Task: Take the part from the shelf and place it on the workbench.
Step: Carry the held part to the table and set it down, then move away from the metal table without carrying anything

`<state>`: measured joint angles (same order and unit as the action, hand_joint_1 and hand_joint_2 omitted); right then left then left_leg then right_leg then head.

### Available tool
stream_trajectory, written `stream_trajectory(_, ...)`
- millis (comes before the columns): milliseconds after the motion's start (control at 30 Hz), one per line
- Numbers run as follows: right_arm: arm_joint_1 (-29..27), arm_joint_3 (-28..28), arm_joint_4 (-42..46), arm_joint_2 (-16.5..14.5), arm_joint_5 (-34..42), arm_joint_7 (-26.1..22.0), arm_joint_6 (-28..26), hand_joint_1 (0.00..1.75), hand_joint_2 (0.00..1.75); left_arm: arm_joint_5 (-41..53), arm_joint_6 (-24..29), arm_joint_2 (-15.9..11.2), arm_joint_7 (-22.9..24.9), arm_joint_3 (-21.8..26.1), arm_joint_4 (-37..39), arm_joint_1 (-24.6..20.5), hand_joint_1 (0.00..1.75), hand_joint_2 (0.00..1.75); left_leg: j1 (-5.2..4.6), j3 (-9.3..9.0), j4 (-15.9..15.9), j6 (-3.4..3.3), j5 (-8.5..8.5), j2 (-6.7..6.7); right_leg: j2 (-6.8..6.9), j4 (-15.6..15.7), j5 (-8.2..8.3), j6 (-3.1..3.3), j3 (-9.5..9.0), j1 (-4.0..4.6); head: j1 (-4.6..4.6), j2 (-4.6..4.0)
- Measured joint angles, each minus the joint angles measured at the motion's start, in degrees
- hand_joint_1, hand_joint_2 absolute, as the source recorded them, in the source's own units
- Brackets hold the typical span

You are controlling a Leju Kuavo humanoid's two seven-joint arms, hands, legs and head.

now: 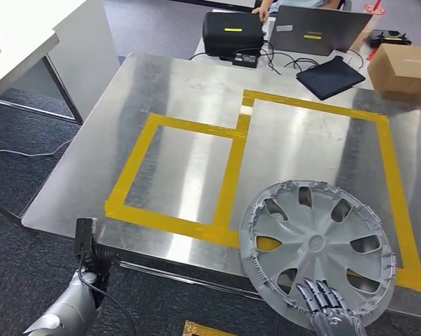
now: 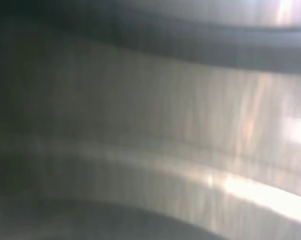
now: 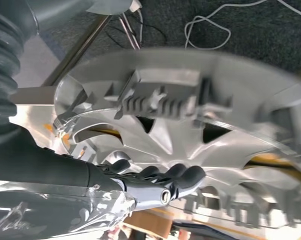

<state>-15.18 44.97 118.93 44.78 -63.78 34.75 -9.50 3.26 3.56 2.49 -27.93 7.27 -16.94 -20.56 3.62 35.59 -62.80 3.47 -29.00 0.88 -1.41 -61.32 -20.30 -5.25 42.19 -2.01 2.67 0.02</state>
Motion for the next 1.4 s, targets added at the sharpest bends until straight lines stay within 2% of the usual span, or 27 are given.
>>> stream_trajectory(33, -0.1, 0.0, 0.0, 0.0, 0.0, 0.0, 0.0, 0.0, 1.75, 0.0, 0.0, 0.1, 0.0, 0.0, 0.0, -0.1, 0.0, 0.0, -0.12, 0.18, 0.0, -0.54, 0.31, -0.26, 0.01, 0.5, 0.3, -0.22, 0.03, -0.04, -0.42, -0.01)
stream_trajectory(67, -0.1, 0.1, 0.0, 0.0, 0.0, 0.0, 0.0, 0.0, 1.75, 0.0, 0.0, 0.1, 0.0, -0.1, 0.1, -0.2, 0.0, 0.0, -0.3, 0.32, 0.0, -1.08, 0.62, -0.53, 0.17, 0.3, -0.2, -0.31, 0.3, -0.06, -0.68, -0.01)
stream_trajectory(100, -0.1, 0.1, 0.0, 0.0, 0.0, 0.0, 0.0, 0.0, 1.75, 0.1, 0.1, 0.2, 0.0, -0.1, 0.1, -0.3, 0.0, 0.0, -0.49, 0.48, 0.0, -1.6, 0.92, -0.8, 0.41, -1.2, -1.64, -0.28, 0.92, -0.03, -0.91, -0.01)
stream_trajectory(133, 0.0, 0.1, -0.1, 0.0, 0.0, 0.0, 0.0, 0.0, 1.75, 0.1, 0.1, 0.2, 0.0, -0.1, 0.1, -0.4, 0.0, 0.0, -0.71, 0.68, 0.1, -2.07, 1.18, -1.08, 0.66, -4.1, -3.9, -0.14, 1.92, 0.08, -1.12, -0.02)
stream_trajectory(200, 0.0, 0.1, -0.1, 0.0, 0.0, 0.0, 0.0, 0.0, 1.75, 0.1, 0.3, 0.3, 0.1, -0.1, 0.1, -0.5, 0.0, 0.0, -1.2, 1.3, 0.1, -2.72, 1.62, -1.63, 0.88, -12.2, -8.83, 0.26, 4.21, 0.39, -1.43, -0.02)
stream_trajectory(233, 0.0, 0.1, -0.1, 0.0, -0.1, 0.0, 0.0, 0.0, 1.75, 0.1, 0.4, 0.3, 0.1, -0.1, 0.1, -0.6, 0.0, 0.0, -1.44, 1.67, 0.1, -2.92, 1.78, -1.88, 0.88, -15.1, -10.21, 0.48, 4.74, 0.54, -1.51, -0.02)
stream_trajectory(267, 0.0, 0.1, -0.1, 0.0, -0.1, 0.0, 0.0, 0.0, 1.75, 0.2, 0.5, 0.3, 0.2, -0.1, 0.1, -0.6, 0.0, 0.0, -1.65, 1.97, 0.1, -3.04, 1.91, -2.07, 0.88, -16.2, -10.56, 0.74, 4.28, 0.69, -1.54, -0.02)
stream_trajectory(300, 0.0, 0.2, -0.1, 0.0, -0.1, 0.0, 0.0, 0.0, 1.75, 0.2, 0.6, 0.3, 0.2, -0.1, 0.1, -0.7, 0.0, 0.0, -1.78, 2.18, 0.1, -3.05, 2.01, -2.21, 0.88, -15.0, -9.92, 1.04, 2.71, 0.85, -1.54, -0.02)
stream_trajectory(333, 0.0, 0.2, -0.1, 0.0, -0.1, 0.0, 0.0, 0.0, 1.75, 0.2, 0.8, 0.2, 0.3, -0.1, 0.1, -0.7, 0.0, 0.0, -1.85, 2.28, 0.1, -3.02, 2.11, -2.31, 0.87, -11.7, -8.7, 1.36, 0.09, 1.01, -1.54, -0.02)
stream_trajectory(400, 0.0, 0.1, 0.0, 0.0, -0.1, 0.2, 0.0, 0.0, 1.75, 0.2, 1.1, 0.1, 0.5, 0.0, 0.1, -0.8, 0.0, 0.0, -1.86, 2.53, 0.2, -2.64, 2.41, -2.53, 0.68, -4.5, -7.86, 1.7, -4.89, 1.37, -1.51, -0.02)
stream_trajectory(433, -0.1, 0.1, 0.0, 0.0, -0.1, 0.4, 0.0, 0.0, 1.75, 0.2, 1.1, 0.0, 0.5, 0.1, 0.1, -0.8, 0.0, 0.0, -1.81, 2.7, 0.2, -2.31, 2.72, -2.61, 0.63, -2.1, -7.95, 1.71, -6.38, 1.58, -1.49, -0.02)
stream_trajectory(467, -0.2, 0.1, 0.1, 0.0, -0.1, 0.6, 0.0, 0.0, 1.75, 0.1, 1.2, -0.1, 0.5, 0.3, 0.1, -0.8, 0.0, 0.0, -1.74, 2.88, 0.4, -1.94, 3.07, -2.65, 0.62, -1.1, -8.33, 1.64, -6.87, 1.82, -1.47, -0.02)
stream_trajectory(500, -0.4, 0.2, 0.1, 0.0, -0.2, 0.9, 0.0, 0.0, 1.75, -0.1, 1.2, -0.2, 0.6, 0.4, 0.1, -0.7, 0.0, 0.0, -1.7, 3.07, 0.4, -1.73, 3.39, -2.6, 0.74, -0.5, -8.12, 1.45, -7.02, 1.97, -1.45, -0.02)
stream_trajectory(600, -0.6, 0.3, 0.2, 0.0, -0.6, 1.2, 0.1, 0.0, 1.75, -0.8, 0.8, -0.1, 0.6, 0.8, 0.1, -0.5, 0.0, 0.0, -1.62, 3.52, 1.0, -2.11, 4.33, -2.3, 0.99, 0.1, -7.42, 1.11, -6.36, 1.96, -1.37, -0.02)
stream_trajectory(633, -0.6, 0.4, 0.2, 0.0, -0.7, 1.3, 0.0, 0.0, 1.75, -1.1, 0.5, -0.1, 0.6, 1.0, 0.1, -0.4, 0.0, 0.0, -1.62, 3.68, 1.4, -2.16, 4.66, -2.28, 1.0, 0.1, -7.28, 1.25, -6.07, 2.01, -1.35, -0.02)
stream_trajectory(833, -0.7, 0.7, 0.4, 0.0, -0.9, 1.5, -0.5, 0.0, 1.75, -2.6, -1.5, 0.0, 0.2, 1.7, 0.1, 0.1, 0.0, 0.0, -1.55, 4.94, 2.5, -1.22, 6.12, -2.27, 1.06, 0.0, -6.29, 2.12, -4.32, 2.29, -1.39, -0.02)
stream_trajectory(967, -1.0, 1.0, 0.5, 0.0, -1.2, 1.6, -0.6, 0.0, 1.75, -2.7, -1.8, 0.2, -0.1, 2.1, 0.2, 0.5, 0.0, 0.0, -1.41, 5.1, 2.6, -0.97, 6.43, -2.32, 1.02, 0.2, -5.93, 2.45, -4.18, 2.48, -1.4, -0.02)
stream_trajectory(1400, -1.7, 1.4, 1.4, 0.1, -0.1, 1.9, -0.7, 0.0, 1.75, -1.8, -1.9, 1.0, -0.1, 2.2, 0.2, 0.6, 0.0, 0.0, -1.39, 6.6, 2.7, -1.13, 7.87, -2.26, 1.12, 0.4, -4.48, 2.39, -2.78, 2.51, -1.41, -0.02)
